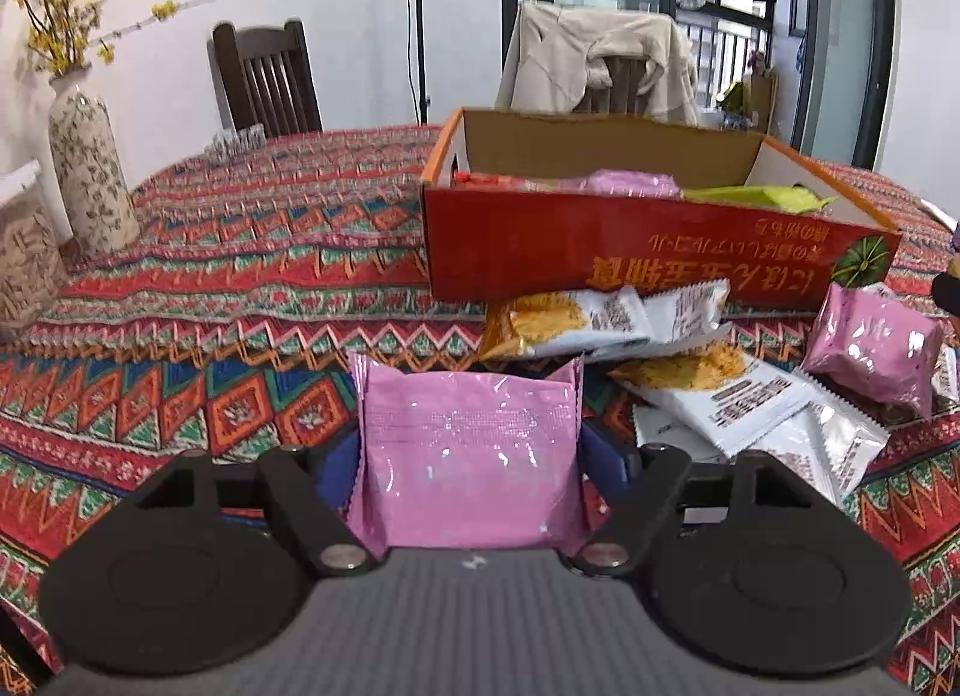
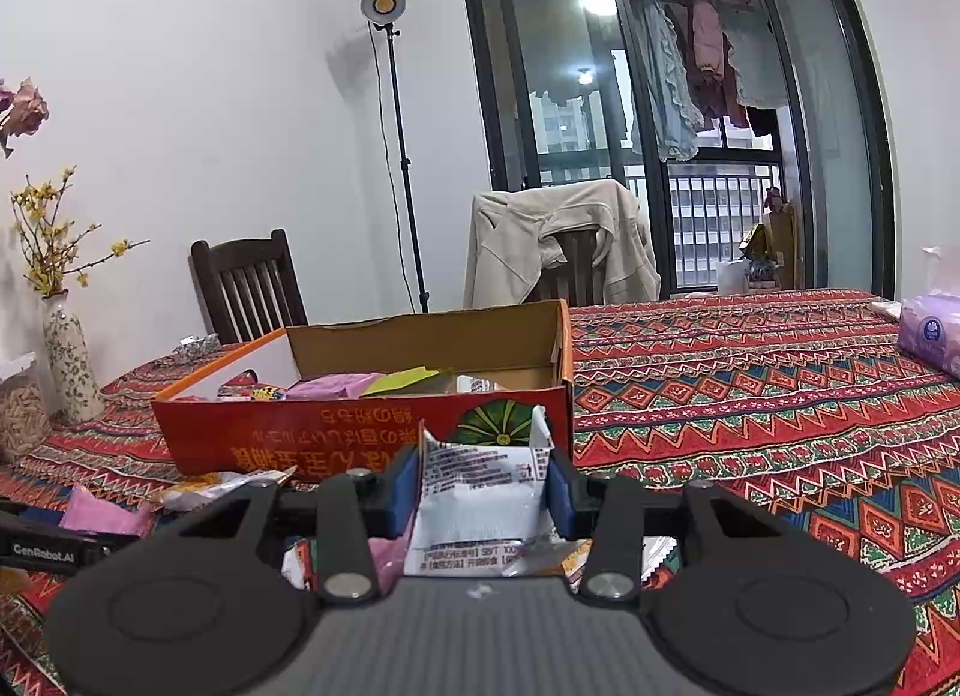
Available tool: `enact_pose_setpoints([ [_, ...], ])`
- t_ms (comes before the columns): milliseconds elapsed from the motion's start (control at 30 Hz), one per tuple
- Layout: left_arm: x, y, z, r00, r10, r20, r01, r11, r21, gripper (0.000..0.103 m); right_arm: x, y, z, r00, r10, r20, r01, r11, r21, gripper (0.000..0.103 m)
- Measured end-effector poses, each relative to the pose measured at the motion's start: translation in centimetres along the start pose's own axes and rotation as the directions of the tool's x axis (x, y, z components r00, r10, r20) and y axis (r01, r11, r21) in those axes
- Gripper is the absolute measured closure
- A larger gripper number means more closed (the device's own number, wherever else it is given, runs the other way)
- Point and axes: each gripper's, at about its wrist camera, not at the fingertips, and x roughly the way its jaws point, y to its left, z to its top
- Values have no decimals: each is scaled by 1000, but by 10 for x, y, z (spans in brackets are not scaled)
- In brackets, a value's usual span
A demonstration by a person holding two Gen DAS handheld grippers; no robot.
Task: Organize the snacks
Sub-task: 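Grasp the white packet with the right gripper while the left grasps a pink packet, then carry both packets over the box with both grippers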
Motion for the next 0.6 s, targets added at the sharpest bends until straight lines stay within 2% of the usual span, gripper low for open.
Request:
enact_pose_setpoints([
  [333,-20,-5,8,996,-1,85,2,1000,-3,28,-6,-1,0,1000,13,25,-13,1000,-7,61],
  [600,-36,-14,28,986,-19,164,18,1000,9,28,-16,10,12,998,17,66,-13,998,-62,61],
])
